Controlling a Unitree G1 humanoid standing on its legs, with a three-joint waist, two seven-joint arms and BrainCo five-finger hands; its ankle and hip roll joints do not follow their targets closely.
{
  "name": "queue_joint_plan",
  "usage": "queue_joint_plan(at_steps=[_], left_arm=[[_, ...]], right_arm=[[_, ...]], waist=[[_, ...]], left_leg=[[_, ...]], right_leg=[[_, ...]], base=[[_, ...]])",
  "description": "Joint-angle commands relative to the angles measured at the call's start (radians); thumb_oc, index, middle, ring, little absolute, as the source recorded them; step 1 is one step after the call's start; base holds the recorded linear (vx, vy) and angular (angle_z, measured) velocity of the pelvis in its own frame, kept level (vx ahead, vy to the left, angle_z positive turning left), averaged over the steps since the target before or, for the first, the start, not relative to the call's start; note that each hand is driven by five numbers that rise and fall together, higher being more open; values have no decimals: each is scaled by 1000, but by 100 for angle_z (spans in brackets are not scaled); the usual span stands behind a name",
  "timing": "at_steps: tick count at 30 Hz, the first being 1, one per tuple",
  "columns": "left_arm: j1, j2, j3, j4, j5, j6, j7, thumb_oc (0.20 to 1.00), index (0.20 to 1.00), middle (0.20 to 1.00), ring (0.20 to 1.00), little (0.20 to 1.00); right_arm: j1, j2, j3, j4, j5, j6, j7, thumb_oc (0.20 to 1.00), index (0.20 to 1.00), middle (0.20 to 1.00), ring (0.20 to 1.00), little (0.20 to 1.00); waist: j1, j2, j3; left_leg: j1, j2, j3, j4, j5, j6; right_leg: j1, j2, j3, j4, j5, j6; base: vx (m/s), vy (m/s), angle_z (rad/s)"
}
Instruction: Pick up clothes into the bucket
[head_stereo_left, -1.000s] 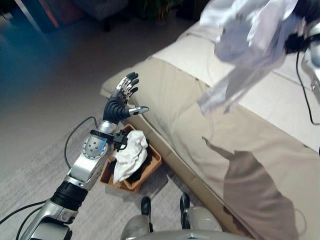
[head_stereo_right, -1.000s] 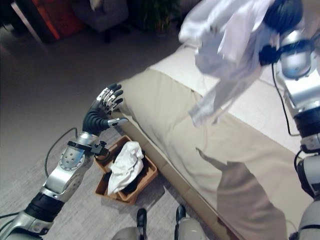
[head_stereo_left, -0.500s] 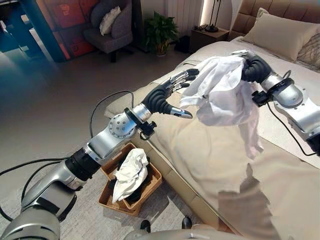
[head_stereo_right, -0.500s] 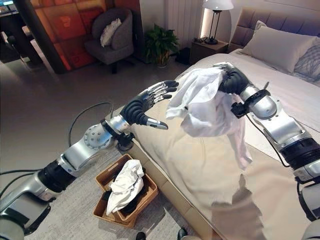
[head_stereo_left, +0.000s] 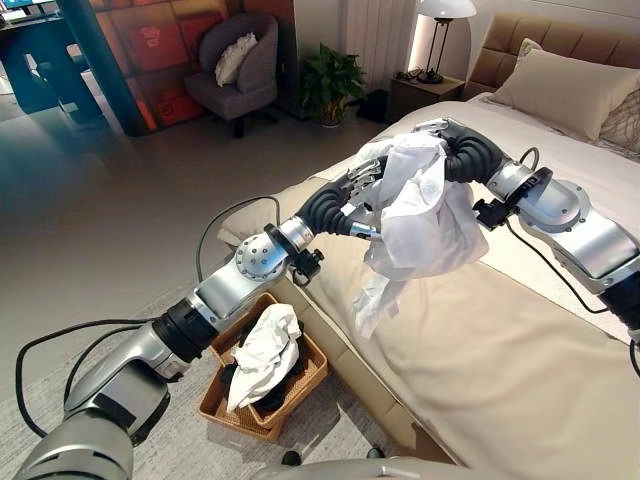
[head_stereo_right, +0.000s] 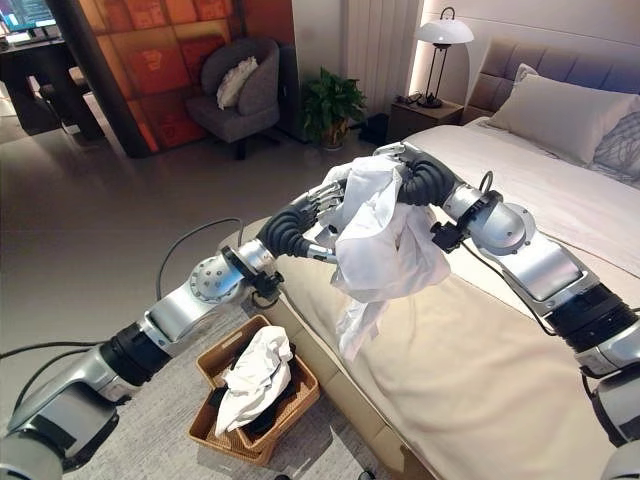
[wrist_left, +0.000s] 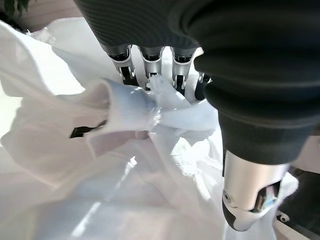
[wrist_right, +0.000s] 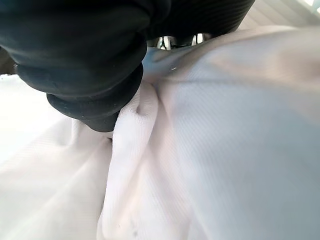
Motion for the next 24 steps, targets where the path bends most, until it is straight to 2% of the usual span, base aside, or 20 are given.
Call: queue_joint_plan(at_steps=[1, 2, 10, 18, 24], left_arm=[[-70, -80, -15, 114, 179, -12, 34, 1000, 1000, 1000, 1000, 1000], [-60, -99, 1, 138, 241, -13, 52, 1000, 1000, 1000, 1000, 1000], [0, -145, 41, 168, 361, -1, 68, 1000, 1000, 1000, 1000, 1000], [23, -221, 15, 202, 298, 18, 29, 1000, 1000, 1000, 1000, 1000], [30, -231, 4, 186, 269, 22, 12, 1000, 1000, 1000, 1000, 1000]], right_arm=[[-45, 100, -66, -182, 120, -93, 6, 200, 200, 200, 200, 200], [-36, 143, -77, -197, 138, -95, 8, 200, 200, 200, 200, 200], [-24, 248, -85, -260, 197, -84, 27, 200, 200, 200, 200, 200], [-34, 344, -92, -284, 191, -91, 11, 200, 200, 200, 200, 200], [-37, 356, -122, -272, 135, -95, -19, 200, 200, 200, 200, 200]], waist=[[10, -62, -43], [11, -64, -42], [15, -69, -36], [13, -66, -39], [10, -62, -42]], left_leg=[[5, -12, 35, 61, -86, 10], [-3, -15, 37, 64, -82, 14], [-6, -17, 36, 74, -92, 24], [-7, -19, 38, 73, -94, 31], [-6, -23, 32, 72, -97, 35]], right_leg=[[7, -60, -61, 69, -54, 65], [0, -62, -59, 71, -48, 64], [-11, -62, -37, 74, -46, 63], [-17, -64, -25, 72, -42, 64], [-14, -67, -22, 68, -40, 65]], base=[[0, 0, 0], [0, 0, 0], [-2, 0, -1], [3, 6, -4], [0, 0, 0]])
